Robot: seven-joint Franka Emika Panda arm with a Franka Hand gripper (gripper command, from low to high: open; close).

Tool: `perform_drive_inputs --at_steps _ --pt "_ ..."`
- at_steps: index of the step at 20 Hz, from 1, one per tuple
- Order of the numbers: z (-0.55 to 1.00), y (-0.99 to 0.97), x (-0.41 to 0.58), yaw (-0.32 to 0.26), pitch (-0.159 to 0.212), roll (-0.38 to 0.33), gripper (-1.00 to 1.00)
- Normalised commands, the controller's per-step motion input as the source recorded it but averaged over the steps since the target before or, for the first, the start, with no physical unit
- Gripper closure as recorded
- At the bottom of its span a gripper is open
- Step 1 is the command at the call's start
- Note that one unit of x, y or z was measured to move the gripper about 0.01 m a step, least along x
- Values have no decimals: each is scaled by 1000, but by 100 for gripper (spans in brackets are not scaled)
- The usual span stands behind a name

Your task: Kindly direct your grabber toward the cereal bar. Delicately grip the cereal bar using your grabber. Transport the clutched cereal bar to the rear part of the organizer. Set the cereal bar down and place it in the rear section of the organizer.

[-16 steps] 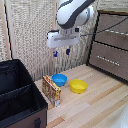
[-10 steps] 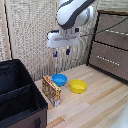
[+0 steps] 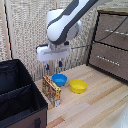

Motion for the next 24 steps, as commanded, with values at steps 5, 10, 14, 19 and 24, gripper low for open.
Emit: perform_drive_inputs --at_steps 5,10,14,19,24 --pt "-727 198 -272 101 37 -87 -100" --pt "-614 193 -175 86 12 -76 100" --pt "-199 312 0 50 31 -60 100" --pt "-2 31 0 13 -11 -10 100" --pt "69 58 19 -12 1 -11 100"
